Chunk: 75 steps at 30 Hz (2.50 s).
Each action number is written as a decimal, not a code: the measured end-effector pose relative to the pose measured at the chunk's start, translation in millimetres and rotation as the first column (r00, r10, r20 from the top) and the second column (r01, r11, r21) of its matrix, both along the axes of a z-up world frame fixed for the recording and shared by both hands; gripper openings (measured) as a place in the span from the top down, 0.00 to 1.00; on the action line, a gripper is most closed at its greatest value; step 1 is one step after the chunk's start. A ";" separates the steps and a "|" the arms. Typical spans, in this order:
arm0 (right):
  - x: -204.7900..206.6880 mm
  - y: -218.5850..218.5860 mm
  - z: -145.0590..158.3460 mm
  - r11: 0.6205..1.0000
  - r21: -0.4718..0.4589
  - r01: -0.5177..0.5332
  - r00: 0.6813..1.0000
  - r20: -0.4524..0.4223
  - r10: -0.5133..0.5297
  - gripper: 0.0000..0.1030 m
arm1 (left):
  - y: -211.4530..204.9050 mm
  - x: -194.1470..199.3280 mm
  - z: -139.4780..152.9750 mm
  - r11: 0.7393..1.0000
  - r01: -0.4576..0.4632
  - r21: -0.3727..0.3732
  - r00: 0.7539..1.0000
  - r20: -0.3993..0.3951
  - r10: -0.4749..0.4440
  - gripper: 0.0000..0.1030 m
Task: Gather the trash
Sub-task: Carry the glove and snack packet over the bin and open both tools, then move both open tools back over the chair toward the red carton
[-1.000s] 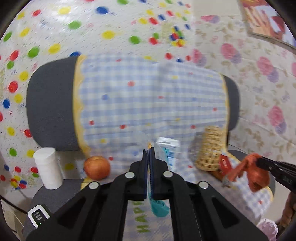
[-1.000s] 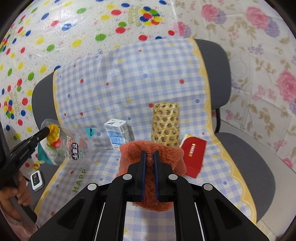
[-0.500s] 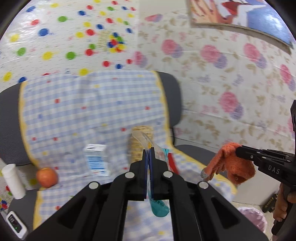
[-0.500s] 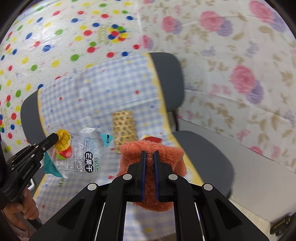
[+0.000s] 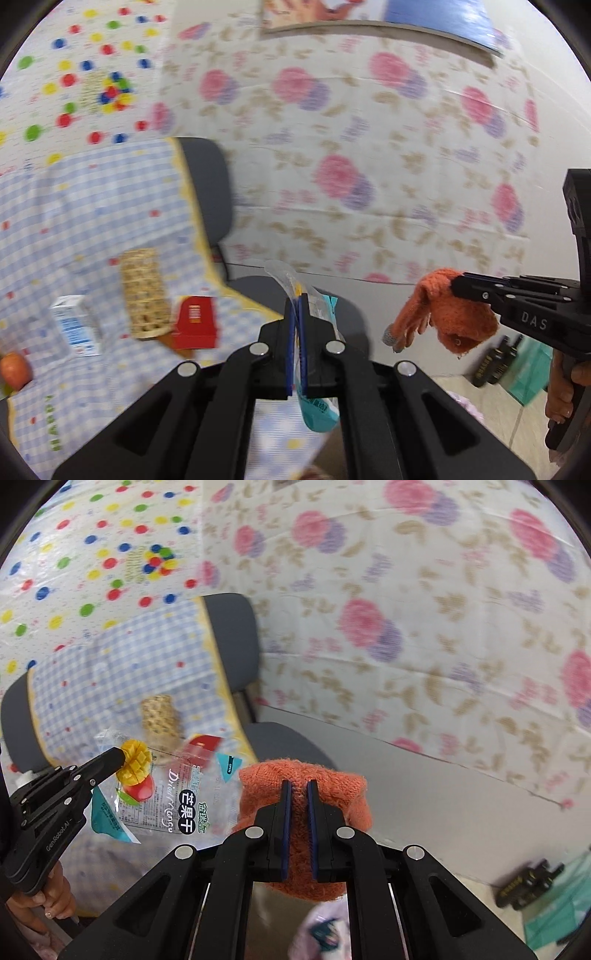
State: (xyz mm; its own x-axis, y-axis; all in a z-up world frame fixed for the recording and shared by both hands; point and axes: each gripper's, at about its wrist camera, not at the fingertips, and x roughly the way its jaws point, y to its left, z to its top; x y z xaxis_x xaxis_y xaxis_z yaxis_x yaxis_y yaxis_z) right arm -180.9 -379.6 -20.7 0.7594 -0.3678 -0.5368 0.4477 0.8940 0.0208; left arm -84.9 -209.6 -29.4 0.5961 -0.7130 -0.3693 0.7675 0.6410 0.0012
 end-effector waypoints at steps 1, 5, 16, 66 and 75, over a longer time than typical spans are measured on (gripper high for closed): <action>-6.1 -2.5 -0.3 1.000 -0.002 0.015 1.000 -0.003 -0.015 0.91 | -4.9 -4.5 -1.5 1.000 0.020 0.002 1.000 -0.002 -0.020 1.00; -41.0 -15.4 -6.0 0.995 -0.006 0.098 0.995 -0.025 -0.098 0.91 | -31.9 -27.1 -12.5 0.992 0.124 0.022 0.992 -0.014 -0.123 1.00; -102.3 -40.5 -29.5 0.970 0.041 0.239 0.969 -0.077 -0.236 0.91 | -83.4 -67.0 -46.0 0.949 0.300 0.093 0.952 -0.087 -0.292 1.00; 41.6 -3.1 -22.2 0.993 0.104 -0.054 0.998 -0.034 0.058 0.72 | 53.7 63.4 9.8 0.955 -0.274 0.116 0.960 -0.022 0.278 0.40; 113.8 35.0 -30.5 0.974 0.103 -0.202 0.976 -0.066 0.209 0.63 | 115.0 105.3 10.2 0.873 -0.466 0.147 0.881 -0.013 0.473 0.36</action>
